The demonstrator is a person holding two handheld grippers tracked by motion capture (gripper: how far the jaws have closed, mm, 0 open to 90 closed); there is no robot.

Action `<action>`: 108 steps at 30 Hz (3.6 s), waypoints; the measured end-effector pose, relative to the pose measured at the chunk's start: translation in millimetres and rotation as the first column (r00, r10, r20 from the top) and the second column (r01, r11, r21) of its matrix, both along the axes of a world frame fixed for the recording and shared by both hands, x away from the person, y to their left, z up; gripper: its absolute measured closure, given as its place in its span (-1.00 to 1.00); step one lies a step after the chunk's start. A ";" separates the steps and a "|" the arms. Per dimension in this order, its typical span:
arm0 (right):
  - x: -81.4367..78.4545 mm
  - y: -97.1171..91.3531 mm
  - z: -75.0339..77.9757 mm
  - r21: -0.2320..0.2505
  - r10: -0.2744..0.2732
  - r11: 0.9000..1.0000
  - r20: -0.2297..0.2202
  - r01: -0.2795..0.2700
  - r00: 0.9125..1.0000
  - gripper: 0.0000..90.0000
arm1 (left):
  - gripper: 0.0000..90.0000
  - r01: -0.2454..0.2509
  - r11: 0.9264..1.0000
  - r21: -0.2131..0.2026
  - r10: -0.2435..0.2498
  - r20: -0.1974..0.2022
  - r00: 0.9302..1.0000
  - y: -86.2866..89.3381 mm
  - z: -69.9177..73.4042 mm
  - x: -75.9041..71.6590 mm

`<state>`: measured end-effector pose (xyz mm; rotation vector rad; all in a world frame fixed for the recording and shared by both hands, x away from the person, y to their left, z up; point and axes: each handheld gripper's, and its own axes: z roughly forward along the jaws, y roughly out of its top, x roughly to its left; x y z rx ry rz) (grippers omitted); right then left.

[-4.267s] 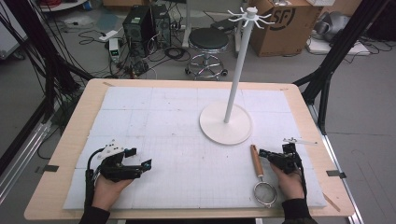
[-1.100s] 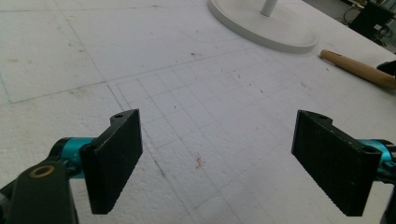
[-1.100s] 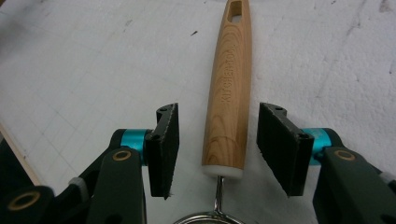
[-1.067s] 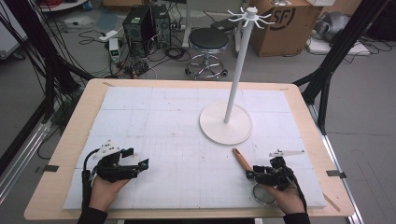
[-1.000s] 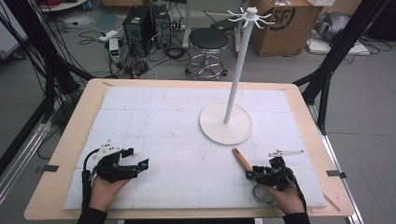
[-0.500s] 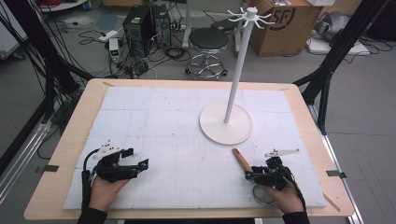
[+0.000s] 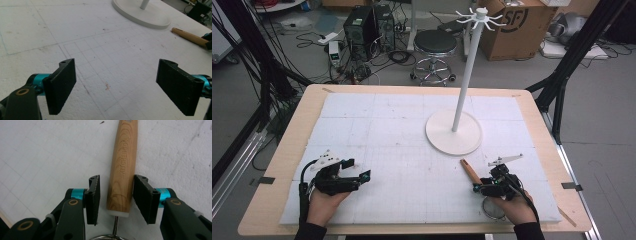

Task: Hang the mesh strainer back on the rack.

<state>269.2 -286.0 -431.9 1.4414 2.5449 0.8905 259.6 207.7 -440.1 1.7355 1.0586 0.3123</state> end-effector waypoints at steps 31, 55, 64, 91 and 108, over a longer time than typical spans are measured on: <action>5.2 31.6 6.9 -0.263 0.029 0.964 -0.028 -0.035 0.999 0.33 | -0.62 0.003 1.000 -0.002 -0.003 0.000 1.000 -0.7 0.4 -1.2; 4.5 28.4 7.7 -0.242 0.072 0.967 -0.013 -0.073 0.997 0.53 | -0.62 -0.005 1.000 0.001 0.005 0.006 1.000 -0.4 1.0 -1.9; 1.3 22.6 10.0 -0.183 0.047 0.982 0.030 -0.041 0.998 0.53 | -0.62 -0.004 1.000 0.003 0.004 0.006 1.000 0.4 0.5 -1.2; -2.6 -0.5 43.0 0.071 -0.065 0.996 0.218 0.050 0.974 0.52 | -0.62 -0.005 1.000 0.003 0.005 0.008 1.000 0.3 0.9 -1.4; 6.3 -24.6 56.6 0.458 -0.228 0.888 0.361 0.041 0.904 0.52 | -0.62 -0.005 1.000 -0.001 0.005 0.008 1.000 0.5 0.9 -1.4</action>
